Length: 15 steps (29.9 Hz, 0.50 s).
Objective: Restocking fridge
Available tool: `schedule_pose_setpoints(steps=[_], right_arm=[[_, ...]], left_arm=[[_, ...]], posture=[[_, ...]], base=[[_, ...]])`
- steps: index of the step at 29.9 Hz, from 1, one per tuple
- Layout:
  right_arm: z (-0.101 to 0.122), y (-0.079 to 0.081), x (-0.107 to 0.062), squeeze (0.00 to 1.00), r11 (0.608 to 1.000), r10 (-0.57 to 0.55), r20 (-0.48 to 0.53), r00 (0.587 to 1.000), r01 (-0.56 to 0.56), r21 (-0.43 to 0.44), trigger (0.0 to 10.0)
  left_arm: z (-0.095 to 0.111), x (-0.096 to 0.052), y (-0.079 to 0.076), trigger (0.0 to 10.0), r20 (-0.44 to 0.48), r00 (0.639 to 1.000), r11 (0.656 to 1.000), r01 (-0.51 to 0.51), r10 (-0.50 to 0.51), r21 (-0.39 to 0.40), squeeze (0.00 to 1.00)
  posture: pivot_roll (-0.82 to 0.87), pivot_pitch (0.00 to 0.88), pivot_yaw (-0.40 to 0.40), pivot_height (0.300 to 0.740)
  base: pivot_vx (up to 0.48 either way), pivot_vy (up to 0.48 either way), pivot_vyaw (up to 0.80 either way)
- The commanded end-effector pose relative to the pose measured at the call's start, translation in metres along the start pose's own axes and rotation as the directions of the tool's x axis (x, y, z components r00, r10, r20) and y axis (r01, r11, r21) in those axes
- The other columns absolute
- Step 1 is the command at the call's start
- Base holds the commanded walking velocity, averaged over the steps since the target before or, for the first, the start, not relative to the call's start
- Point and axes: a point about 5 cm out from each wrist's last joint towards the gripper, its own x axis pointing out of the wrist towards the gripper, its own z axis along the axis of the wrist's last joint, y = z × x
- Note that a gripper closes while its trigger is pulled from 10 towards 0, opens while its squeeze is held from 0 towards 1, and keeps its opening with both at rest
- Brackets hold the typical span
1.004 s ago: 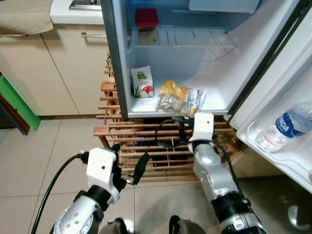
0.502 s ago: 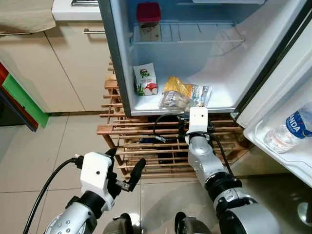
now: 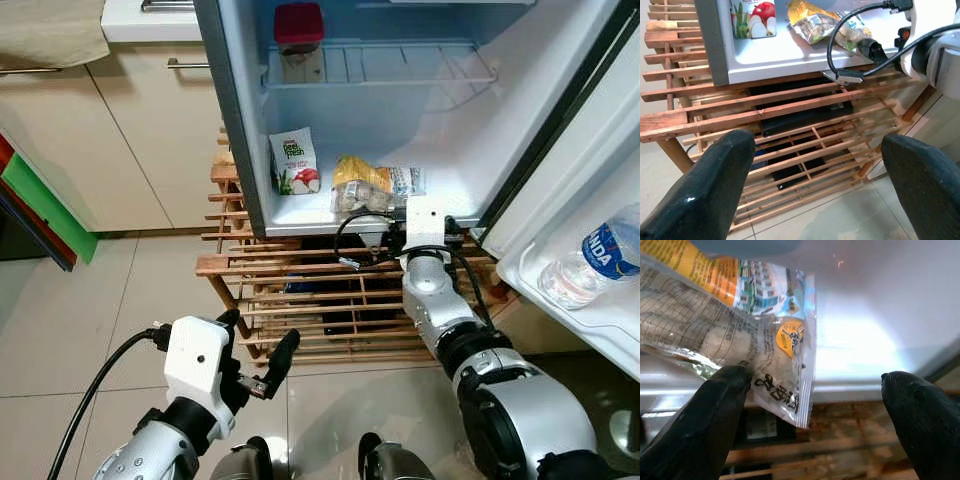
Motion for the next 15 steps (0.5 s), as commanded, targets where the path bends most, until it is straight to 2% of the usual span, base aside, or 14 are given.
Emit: schedule_pose_setpoints(steps=[1, 4, 6, 9, 13, 15], right_arm=[[0.016, 0.001, 0.004, 0.00, 1.000, 0.006, 0.065, 0.998, -0.004, -0.023, 10.0], [0.028, 0.004, 0.006, 0.00, 0.999, 0.023, 0.101, 0.995, -0.018, -0.047, 10.0], [0.032, 0.007, 0.007, 0.00, 0.994, 0.047, 0.106, 0.993, -0.037, -0.098, 10.0], [0.032, 0.008, 0.007, 0.00, 0.991, 0.059, 0.108, 0.992, -0.045, -0.125, 10.0], [0.027, 0.015, 0.004, 0.00, 0.992, 0.087, 0.063, 0.994, -0.081, -0.093, 10.0], [0.030, 0.018, 0.003, 0.00, 0.994, 0.083, 0.076, 0.994, -0.077, -0.073, 10.0]], left_arm=[[0.001, -0.002, -0.004, 10.0, -0.005, 1.000, 1.000, 0.009, -0.009, -0.009, 0.00], [0.000, -0.002, -0.004, 10.0, -0.008, 1.000, 1.000, 0.009, -0.009, -0.014, 0.00], [0.000, -0.001, -0.005, 10.0, -0.010, 1.000, 1.000, 0.010, -0.011, -0.019, 0.00], [-0.001, -0.001, -0.006, 10.0, -0.011, 1.000, 1.000, 0.012, -0.012, -0.019, 0.00], [-0.002, -0.002, -0.006, 10.0, -0.018, 1.000, 1.000, 0.010, -0.011, -0.020, 0.00], [-0.002, -0.002, -0.007, 10.0, -0.018, 1.000, 1.000, 0.010, -0.010, -0.019, 0.00]], posture=[[0.05, 0.271, 0.013, 0.740], [0.05, 0.271, 0.012, 0.740], [0.05, 0.267, 0.012, 0.740], [0.05, 0.267, 0.012, 0.740], [0.06, 0.271, 0.008, 0.740], [0.06, 0.271, 0.004, 0.740]], base=[[0.000, 0.000, 0.00], [0.000, 0.000, 0.00], [0.000, 0.000, 0.00], [0.000, 0.000, 0.00], [0.000, 0.000, 0.00], [0.000, 0.000, 0.00]])
